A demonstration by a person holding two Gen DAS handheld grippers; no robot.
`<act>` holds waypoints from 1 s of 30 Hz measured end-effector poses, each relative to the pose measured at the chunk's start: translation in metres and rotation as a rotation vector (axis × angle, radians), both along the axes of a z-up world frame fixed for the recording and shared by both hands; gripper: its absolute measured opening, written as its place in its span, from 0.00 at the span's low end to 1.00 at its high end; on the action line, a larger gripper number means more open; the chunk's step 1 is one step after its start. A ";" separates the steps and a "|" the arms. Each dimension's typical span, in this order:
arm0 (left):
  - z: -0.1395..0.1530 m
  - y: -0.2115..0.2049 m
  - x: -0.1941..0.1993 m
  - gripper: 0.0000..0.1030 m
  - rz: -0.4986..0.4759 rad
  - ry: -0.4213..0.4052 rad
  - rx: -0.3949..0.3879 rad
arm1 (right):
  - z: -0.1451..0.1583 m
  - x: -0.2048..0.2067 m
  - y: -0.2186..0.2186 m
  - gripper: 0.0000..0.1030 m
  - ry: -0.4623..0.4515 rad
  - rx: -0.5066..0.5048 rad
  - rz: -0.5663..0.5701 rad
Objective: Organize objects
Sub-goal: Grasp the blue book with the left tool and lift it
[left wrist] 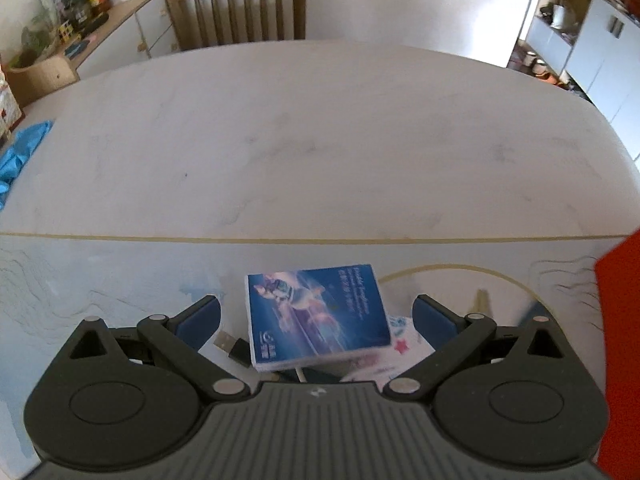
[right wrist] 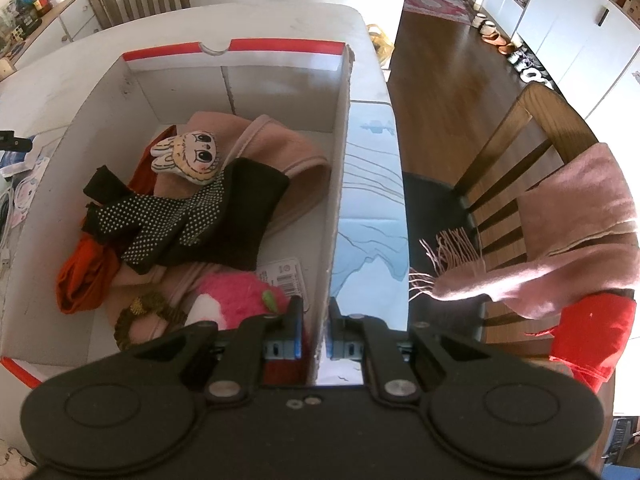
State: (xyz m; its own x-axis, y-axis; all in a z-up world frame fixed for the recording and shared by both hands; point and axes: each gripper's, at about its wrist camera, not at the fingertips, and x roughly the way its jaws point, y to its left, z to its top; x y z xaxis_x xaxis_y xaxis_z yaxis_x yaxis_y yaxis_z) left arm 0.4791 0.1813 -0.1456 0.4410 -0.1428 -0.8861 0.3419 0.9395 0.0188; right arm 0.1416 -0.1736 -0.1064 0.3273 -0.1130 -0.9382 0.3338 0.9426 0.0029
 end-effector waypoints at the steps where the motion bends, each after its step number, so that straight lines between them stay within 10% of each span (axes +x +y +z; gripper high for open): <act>1: -0.003 0.001 0.002 1.00 0.008 0.003 0.006 | 0.000 0.000 0.000 0.09 0.001 0.001 -0.001; 11: -0.015 0.002 0.006 0.97 0.030 -0.002 0.036 | -0.003 0.003 -0.001 0.09 0.011 0.003 -0.001; 14: -0.014 0.003 0.006 0.78 0.022 0.020 0.012 | -0.003 0.003 -0.001 0.09 0.012 0.003 0.002; 30: 0.019 0.006 -0.022 0.78 -0.037 0.011 -0.037 | -0.004 0.001 -0.002 0.03 0.006 -0.005 0.001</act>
State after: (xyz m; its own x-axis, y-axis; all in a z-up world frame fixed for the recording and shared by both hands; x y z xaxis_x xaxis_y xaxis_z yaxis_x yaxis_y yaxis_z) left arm 0.4569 0.1875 -0.1266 0.4249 -0.1914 -0.8848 0.3765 0.9262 -0.0195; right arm 0.1428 -0.1755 -0.1099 0.3215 -0.1168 -0.9397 0.3325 0.9431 -0.0035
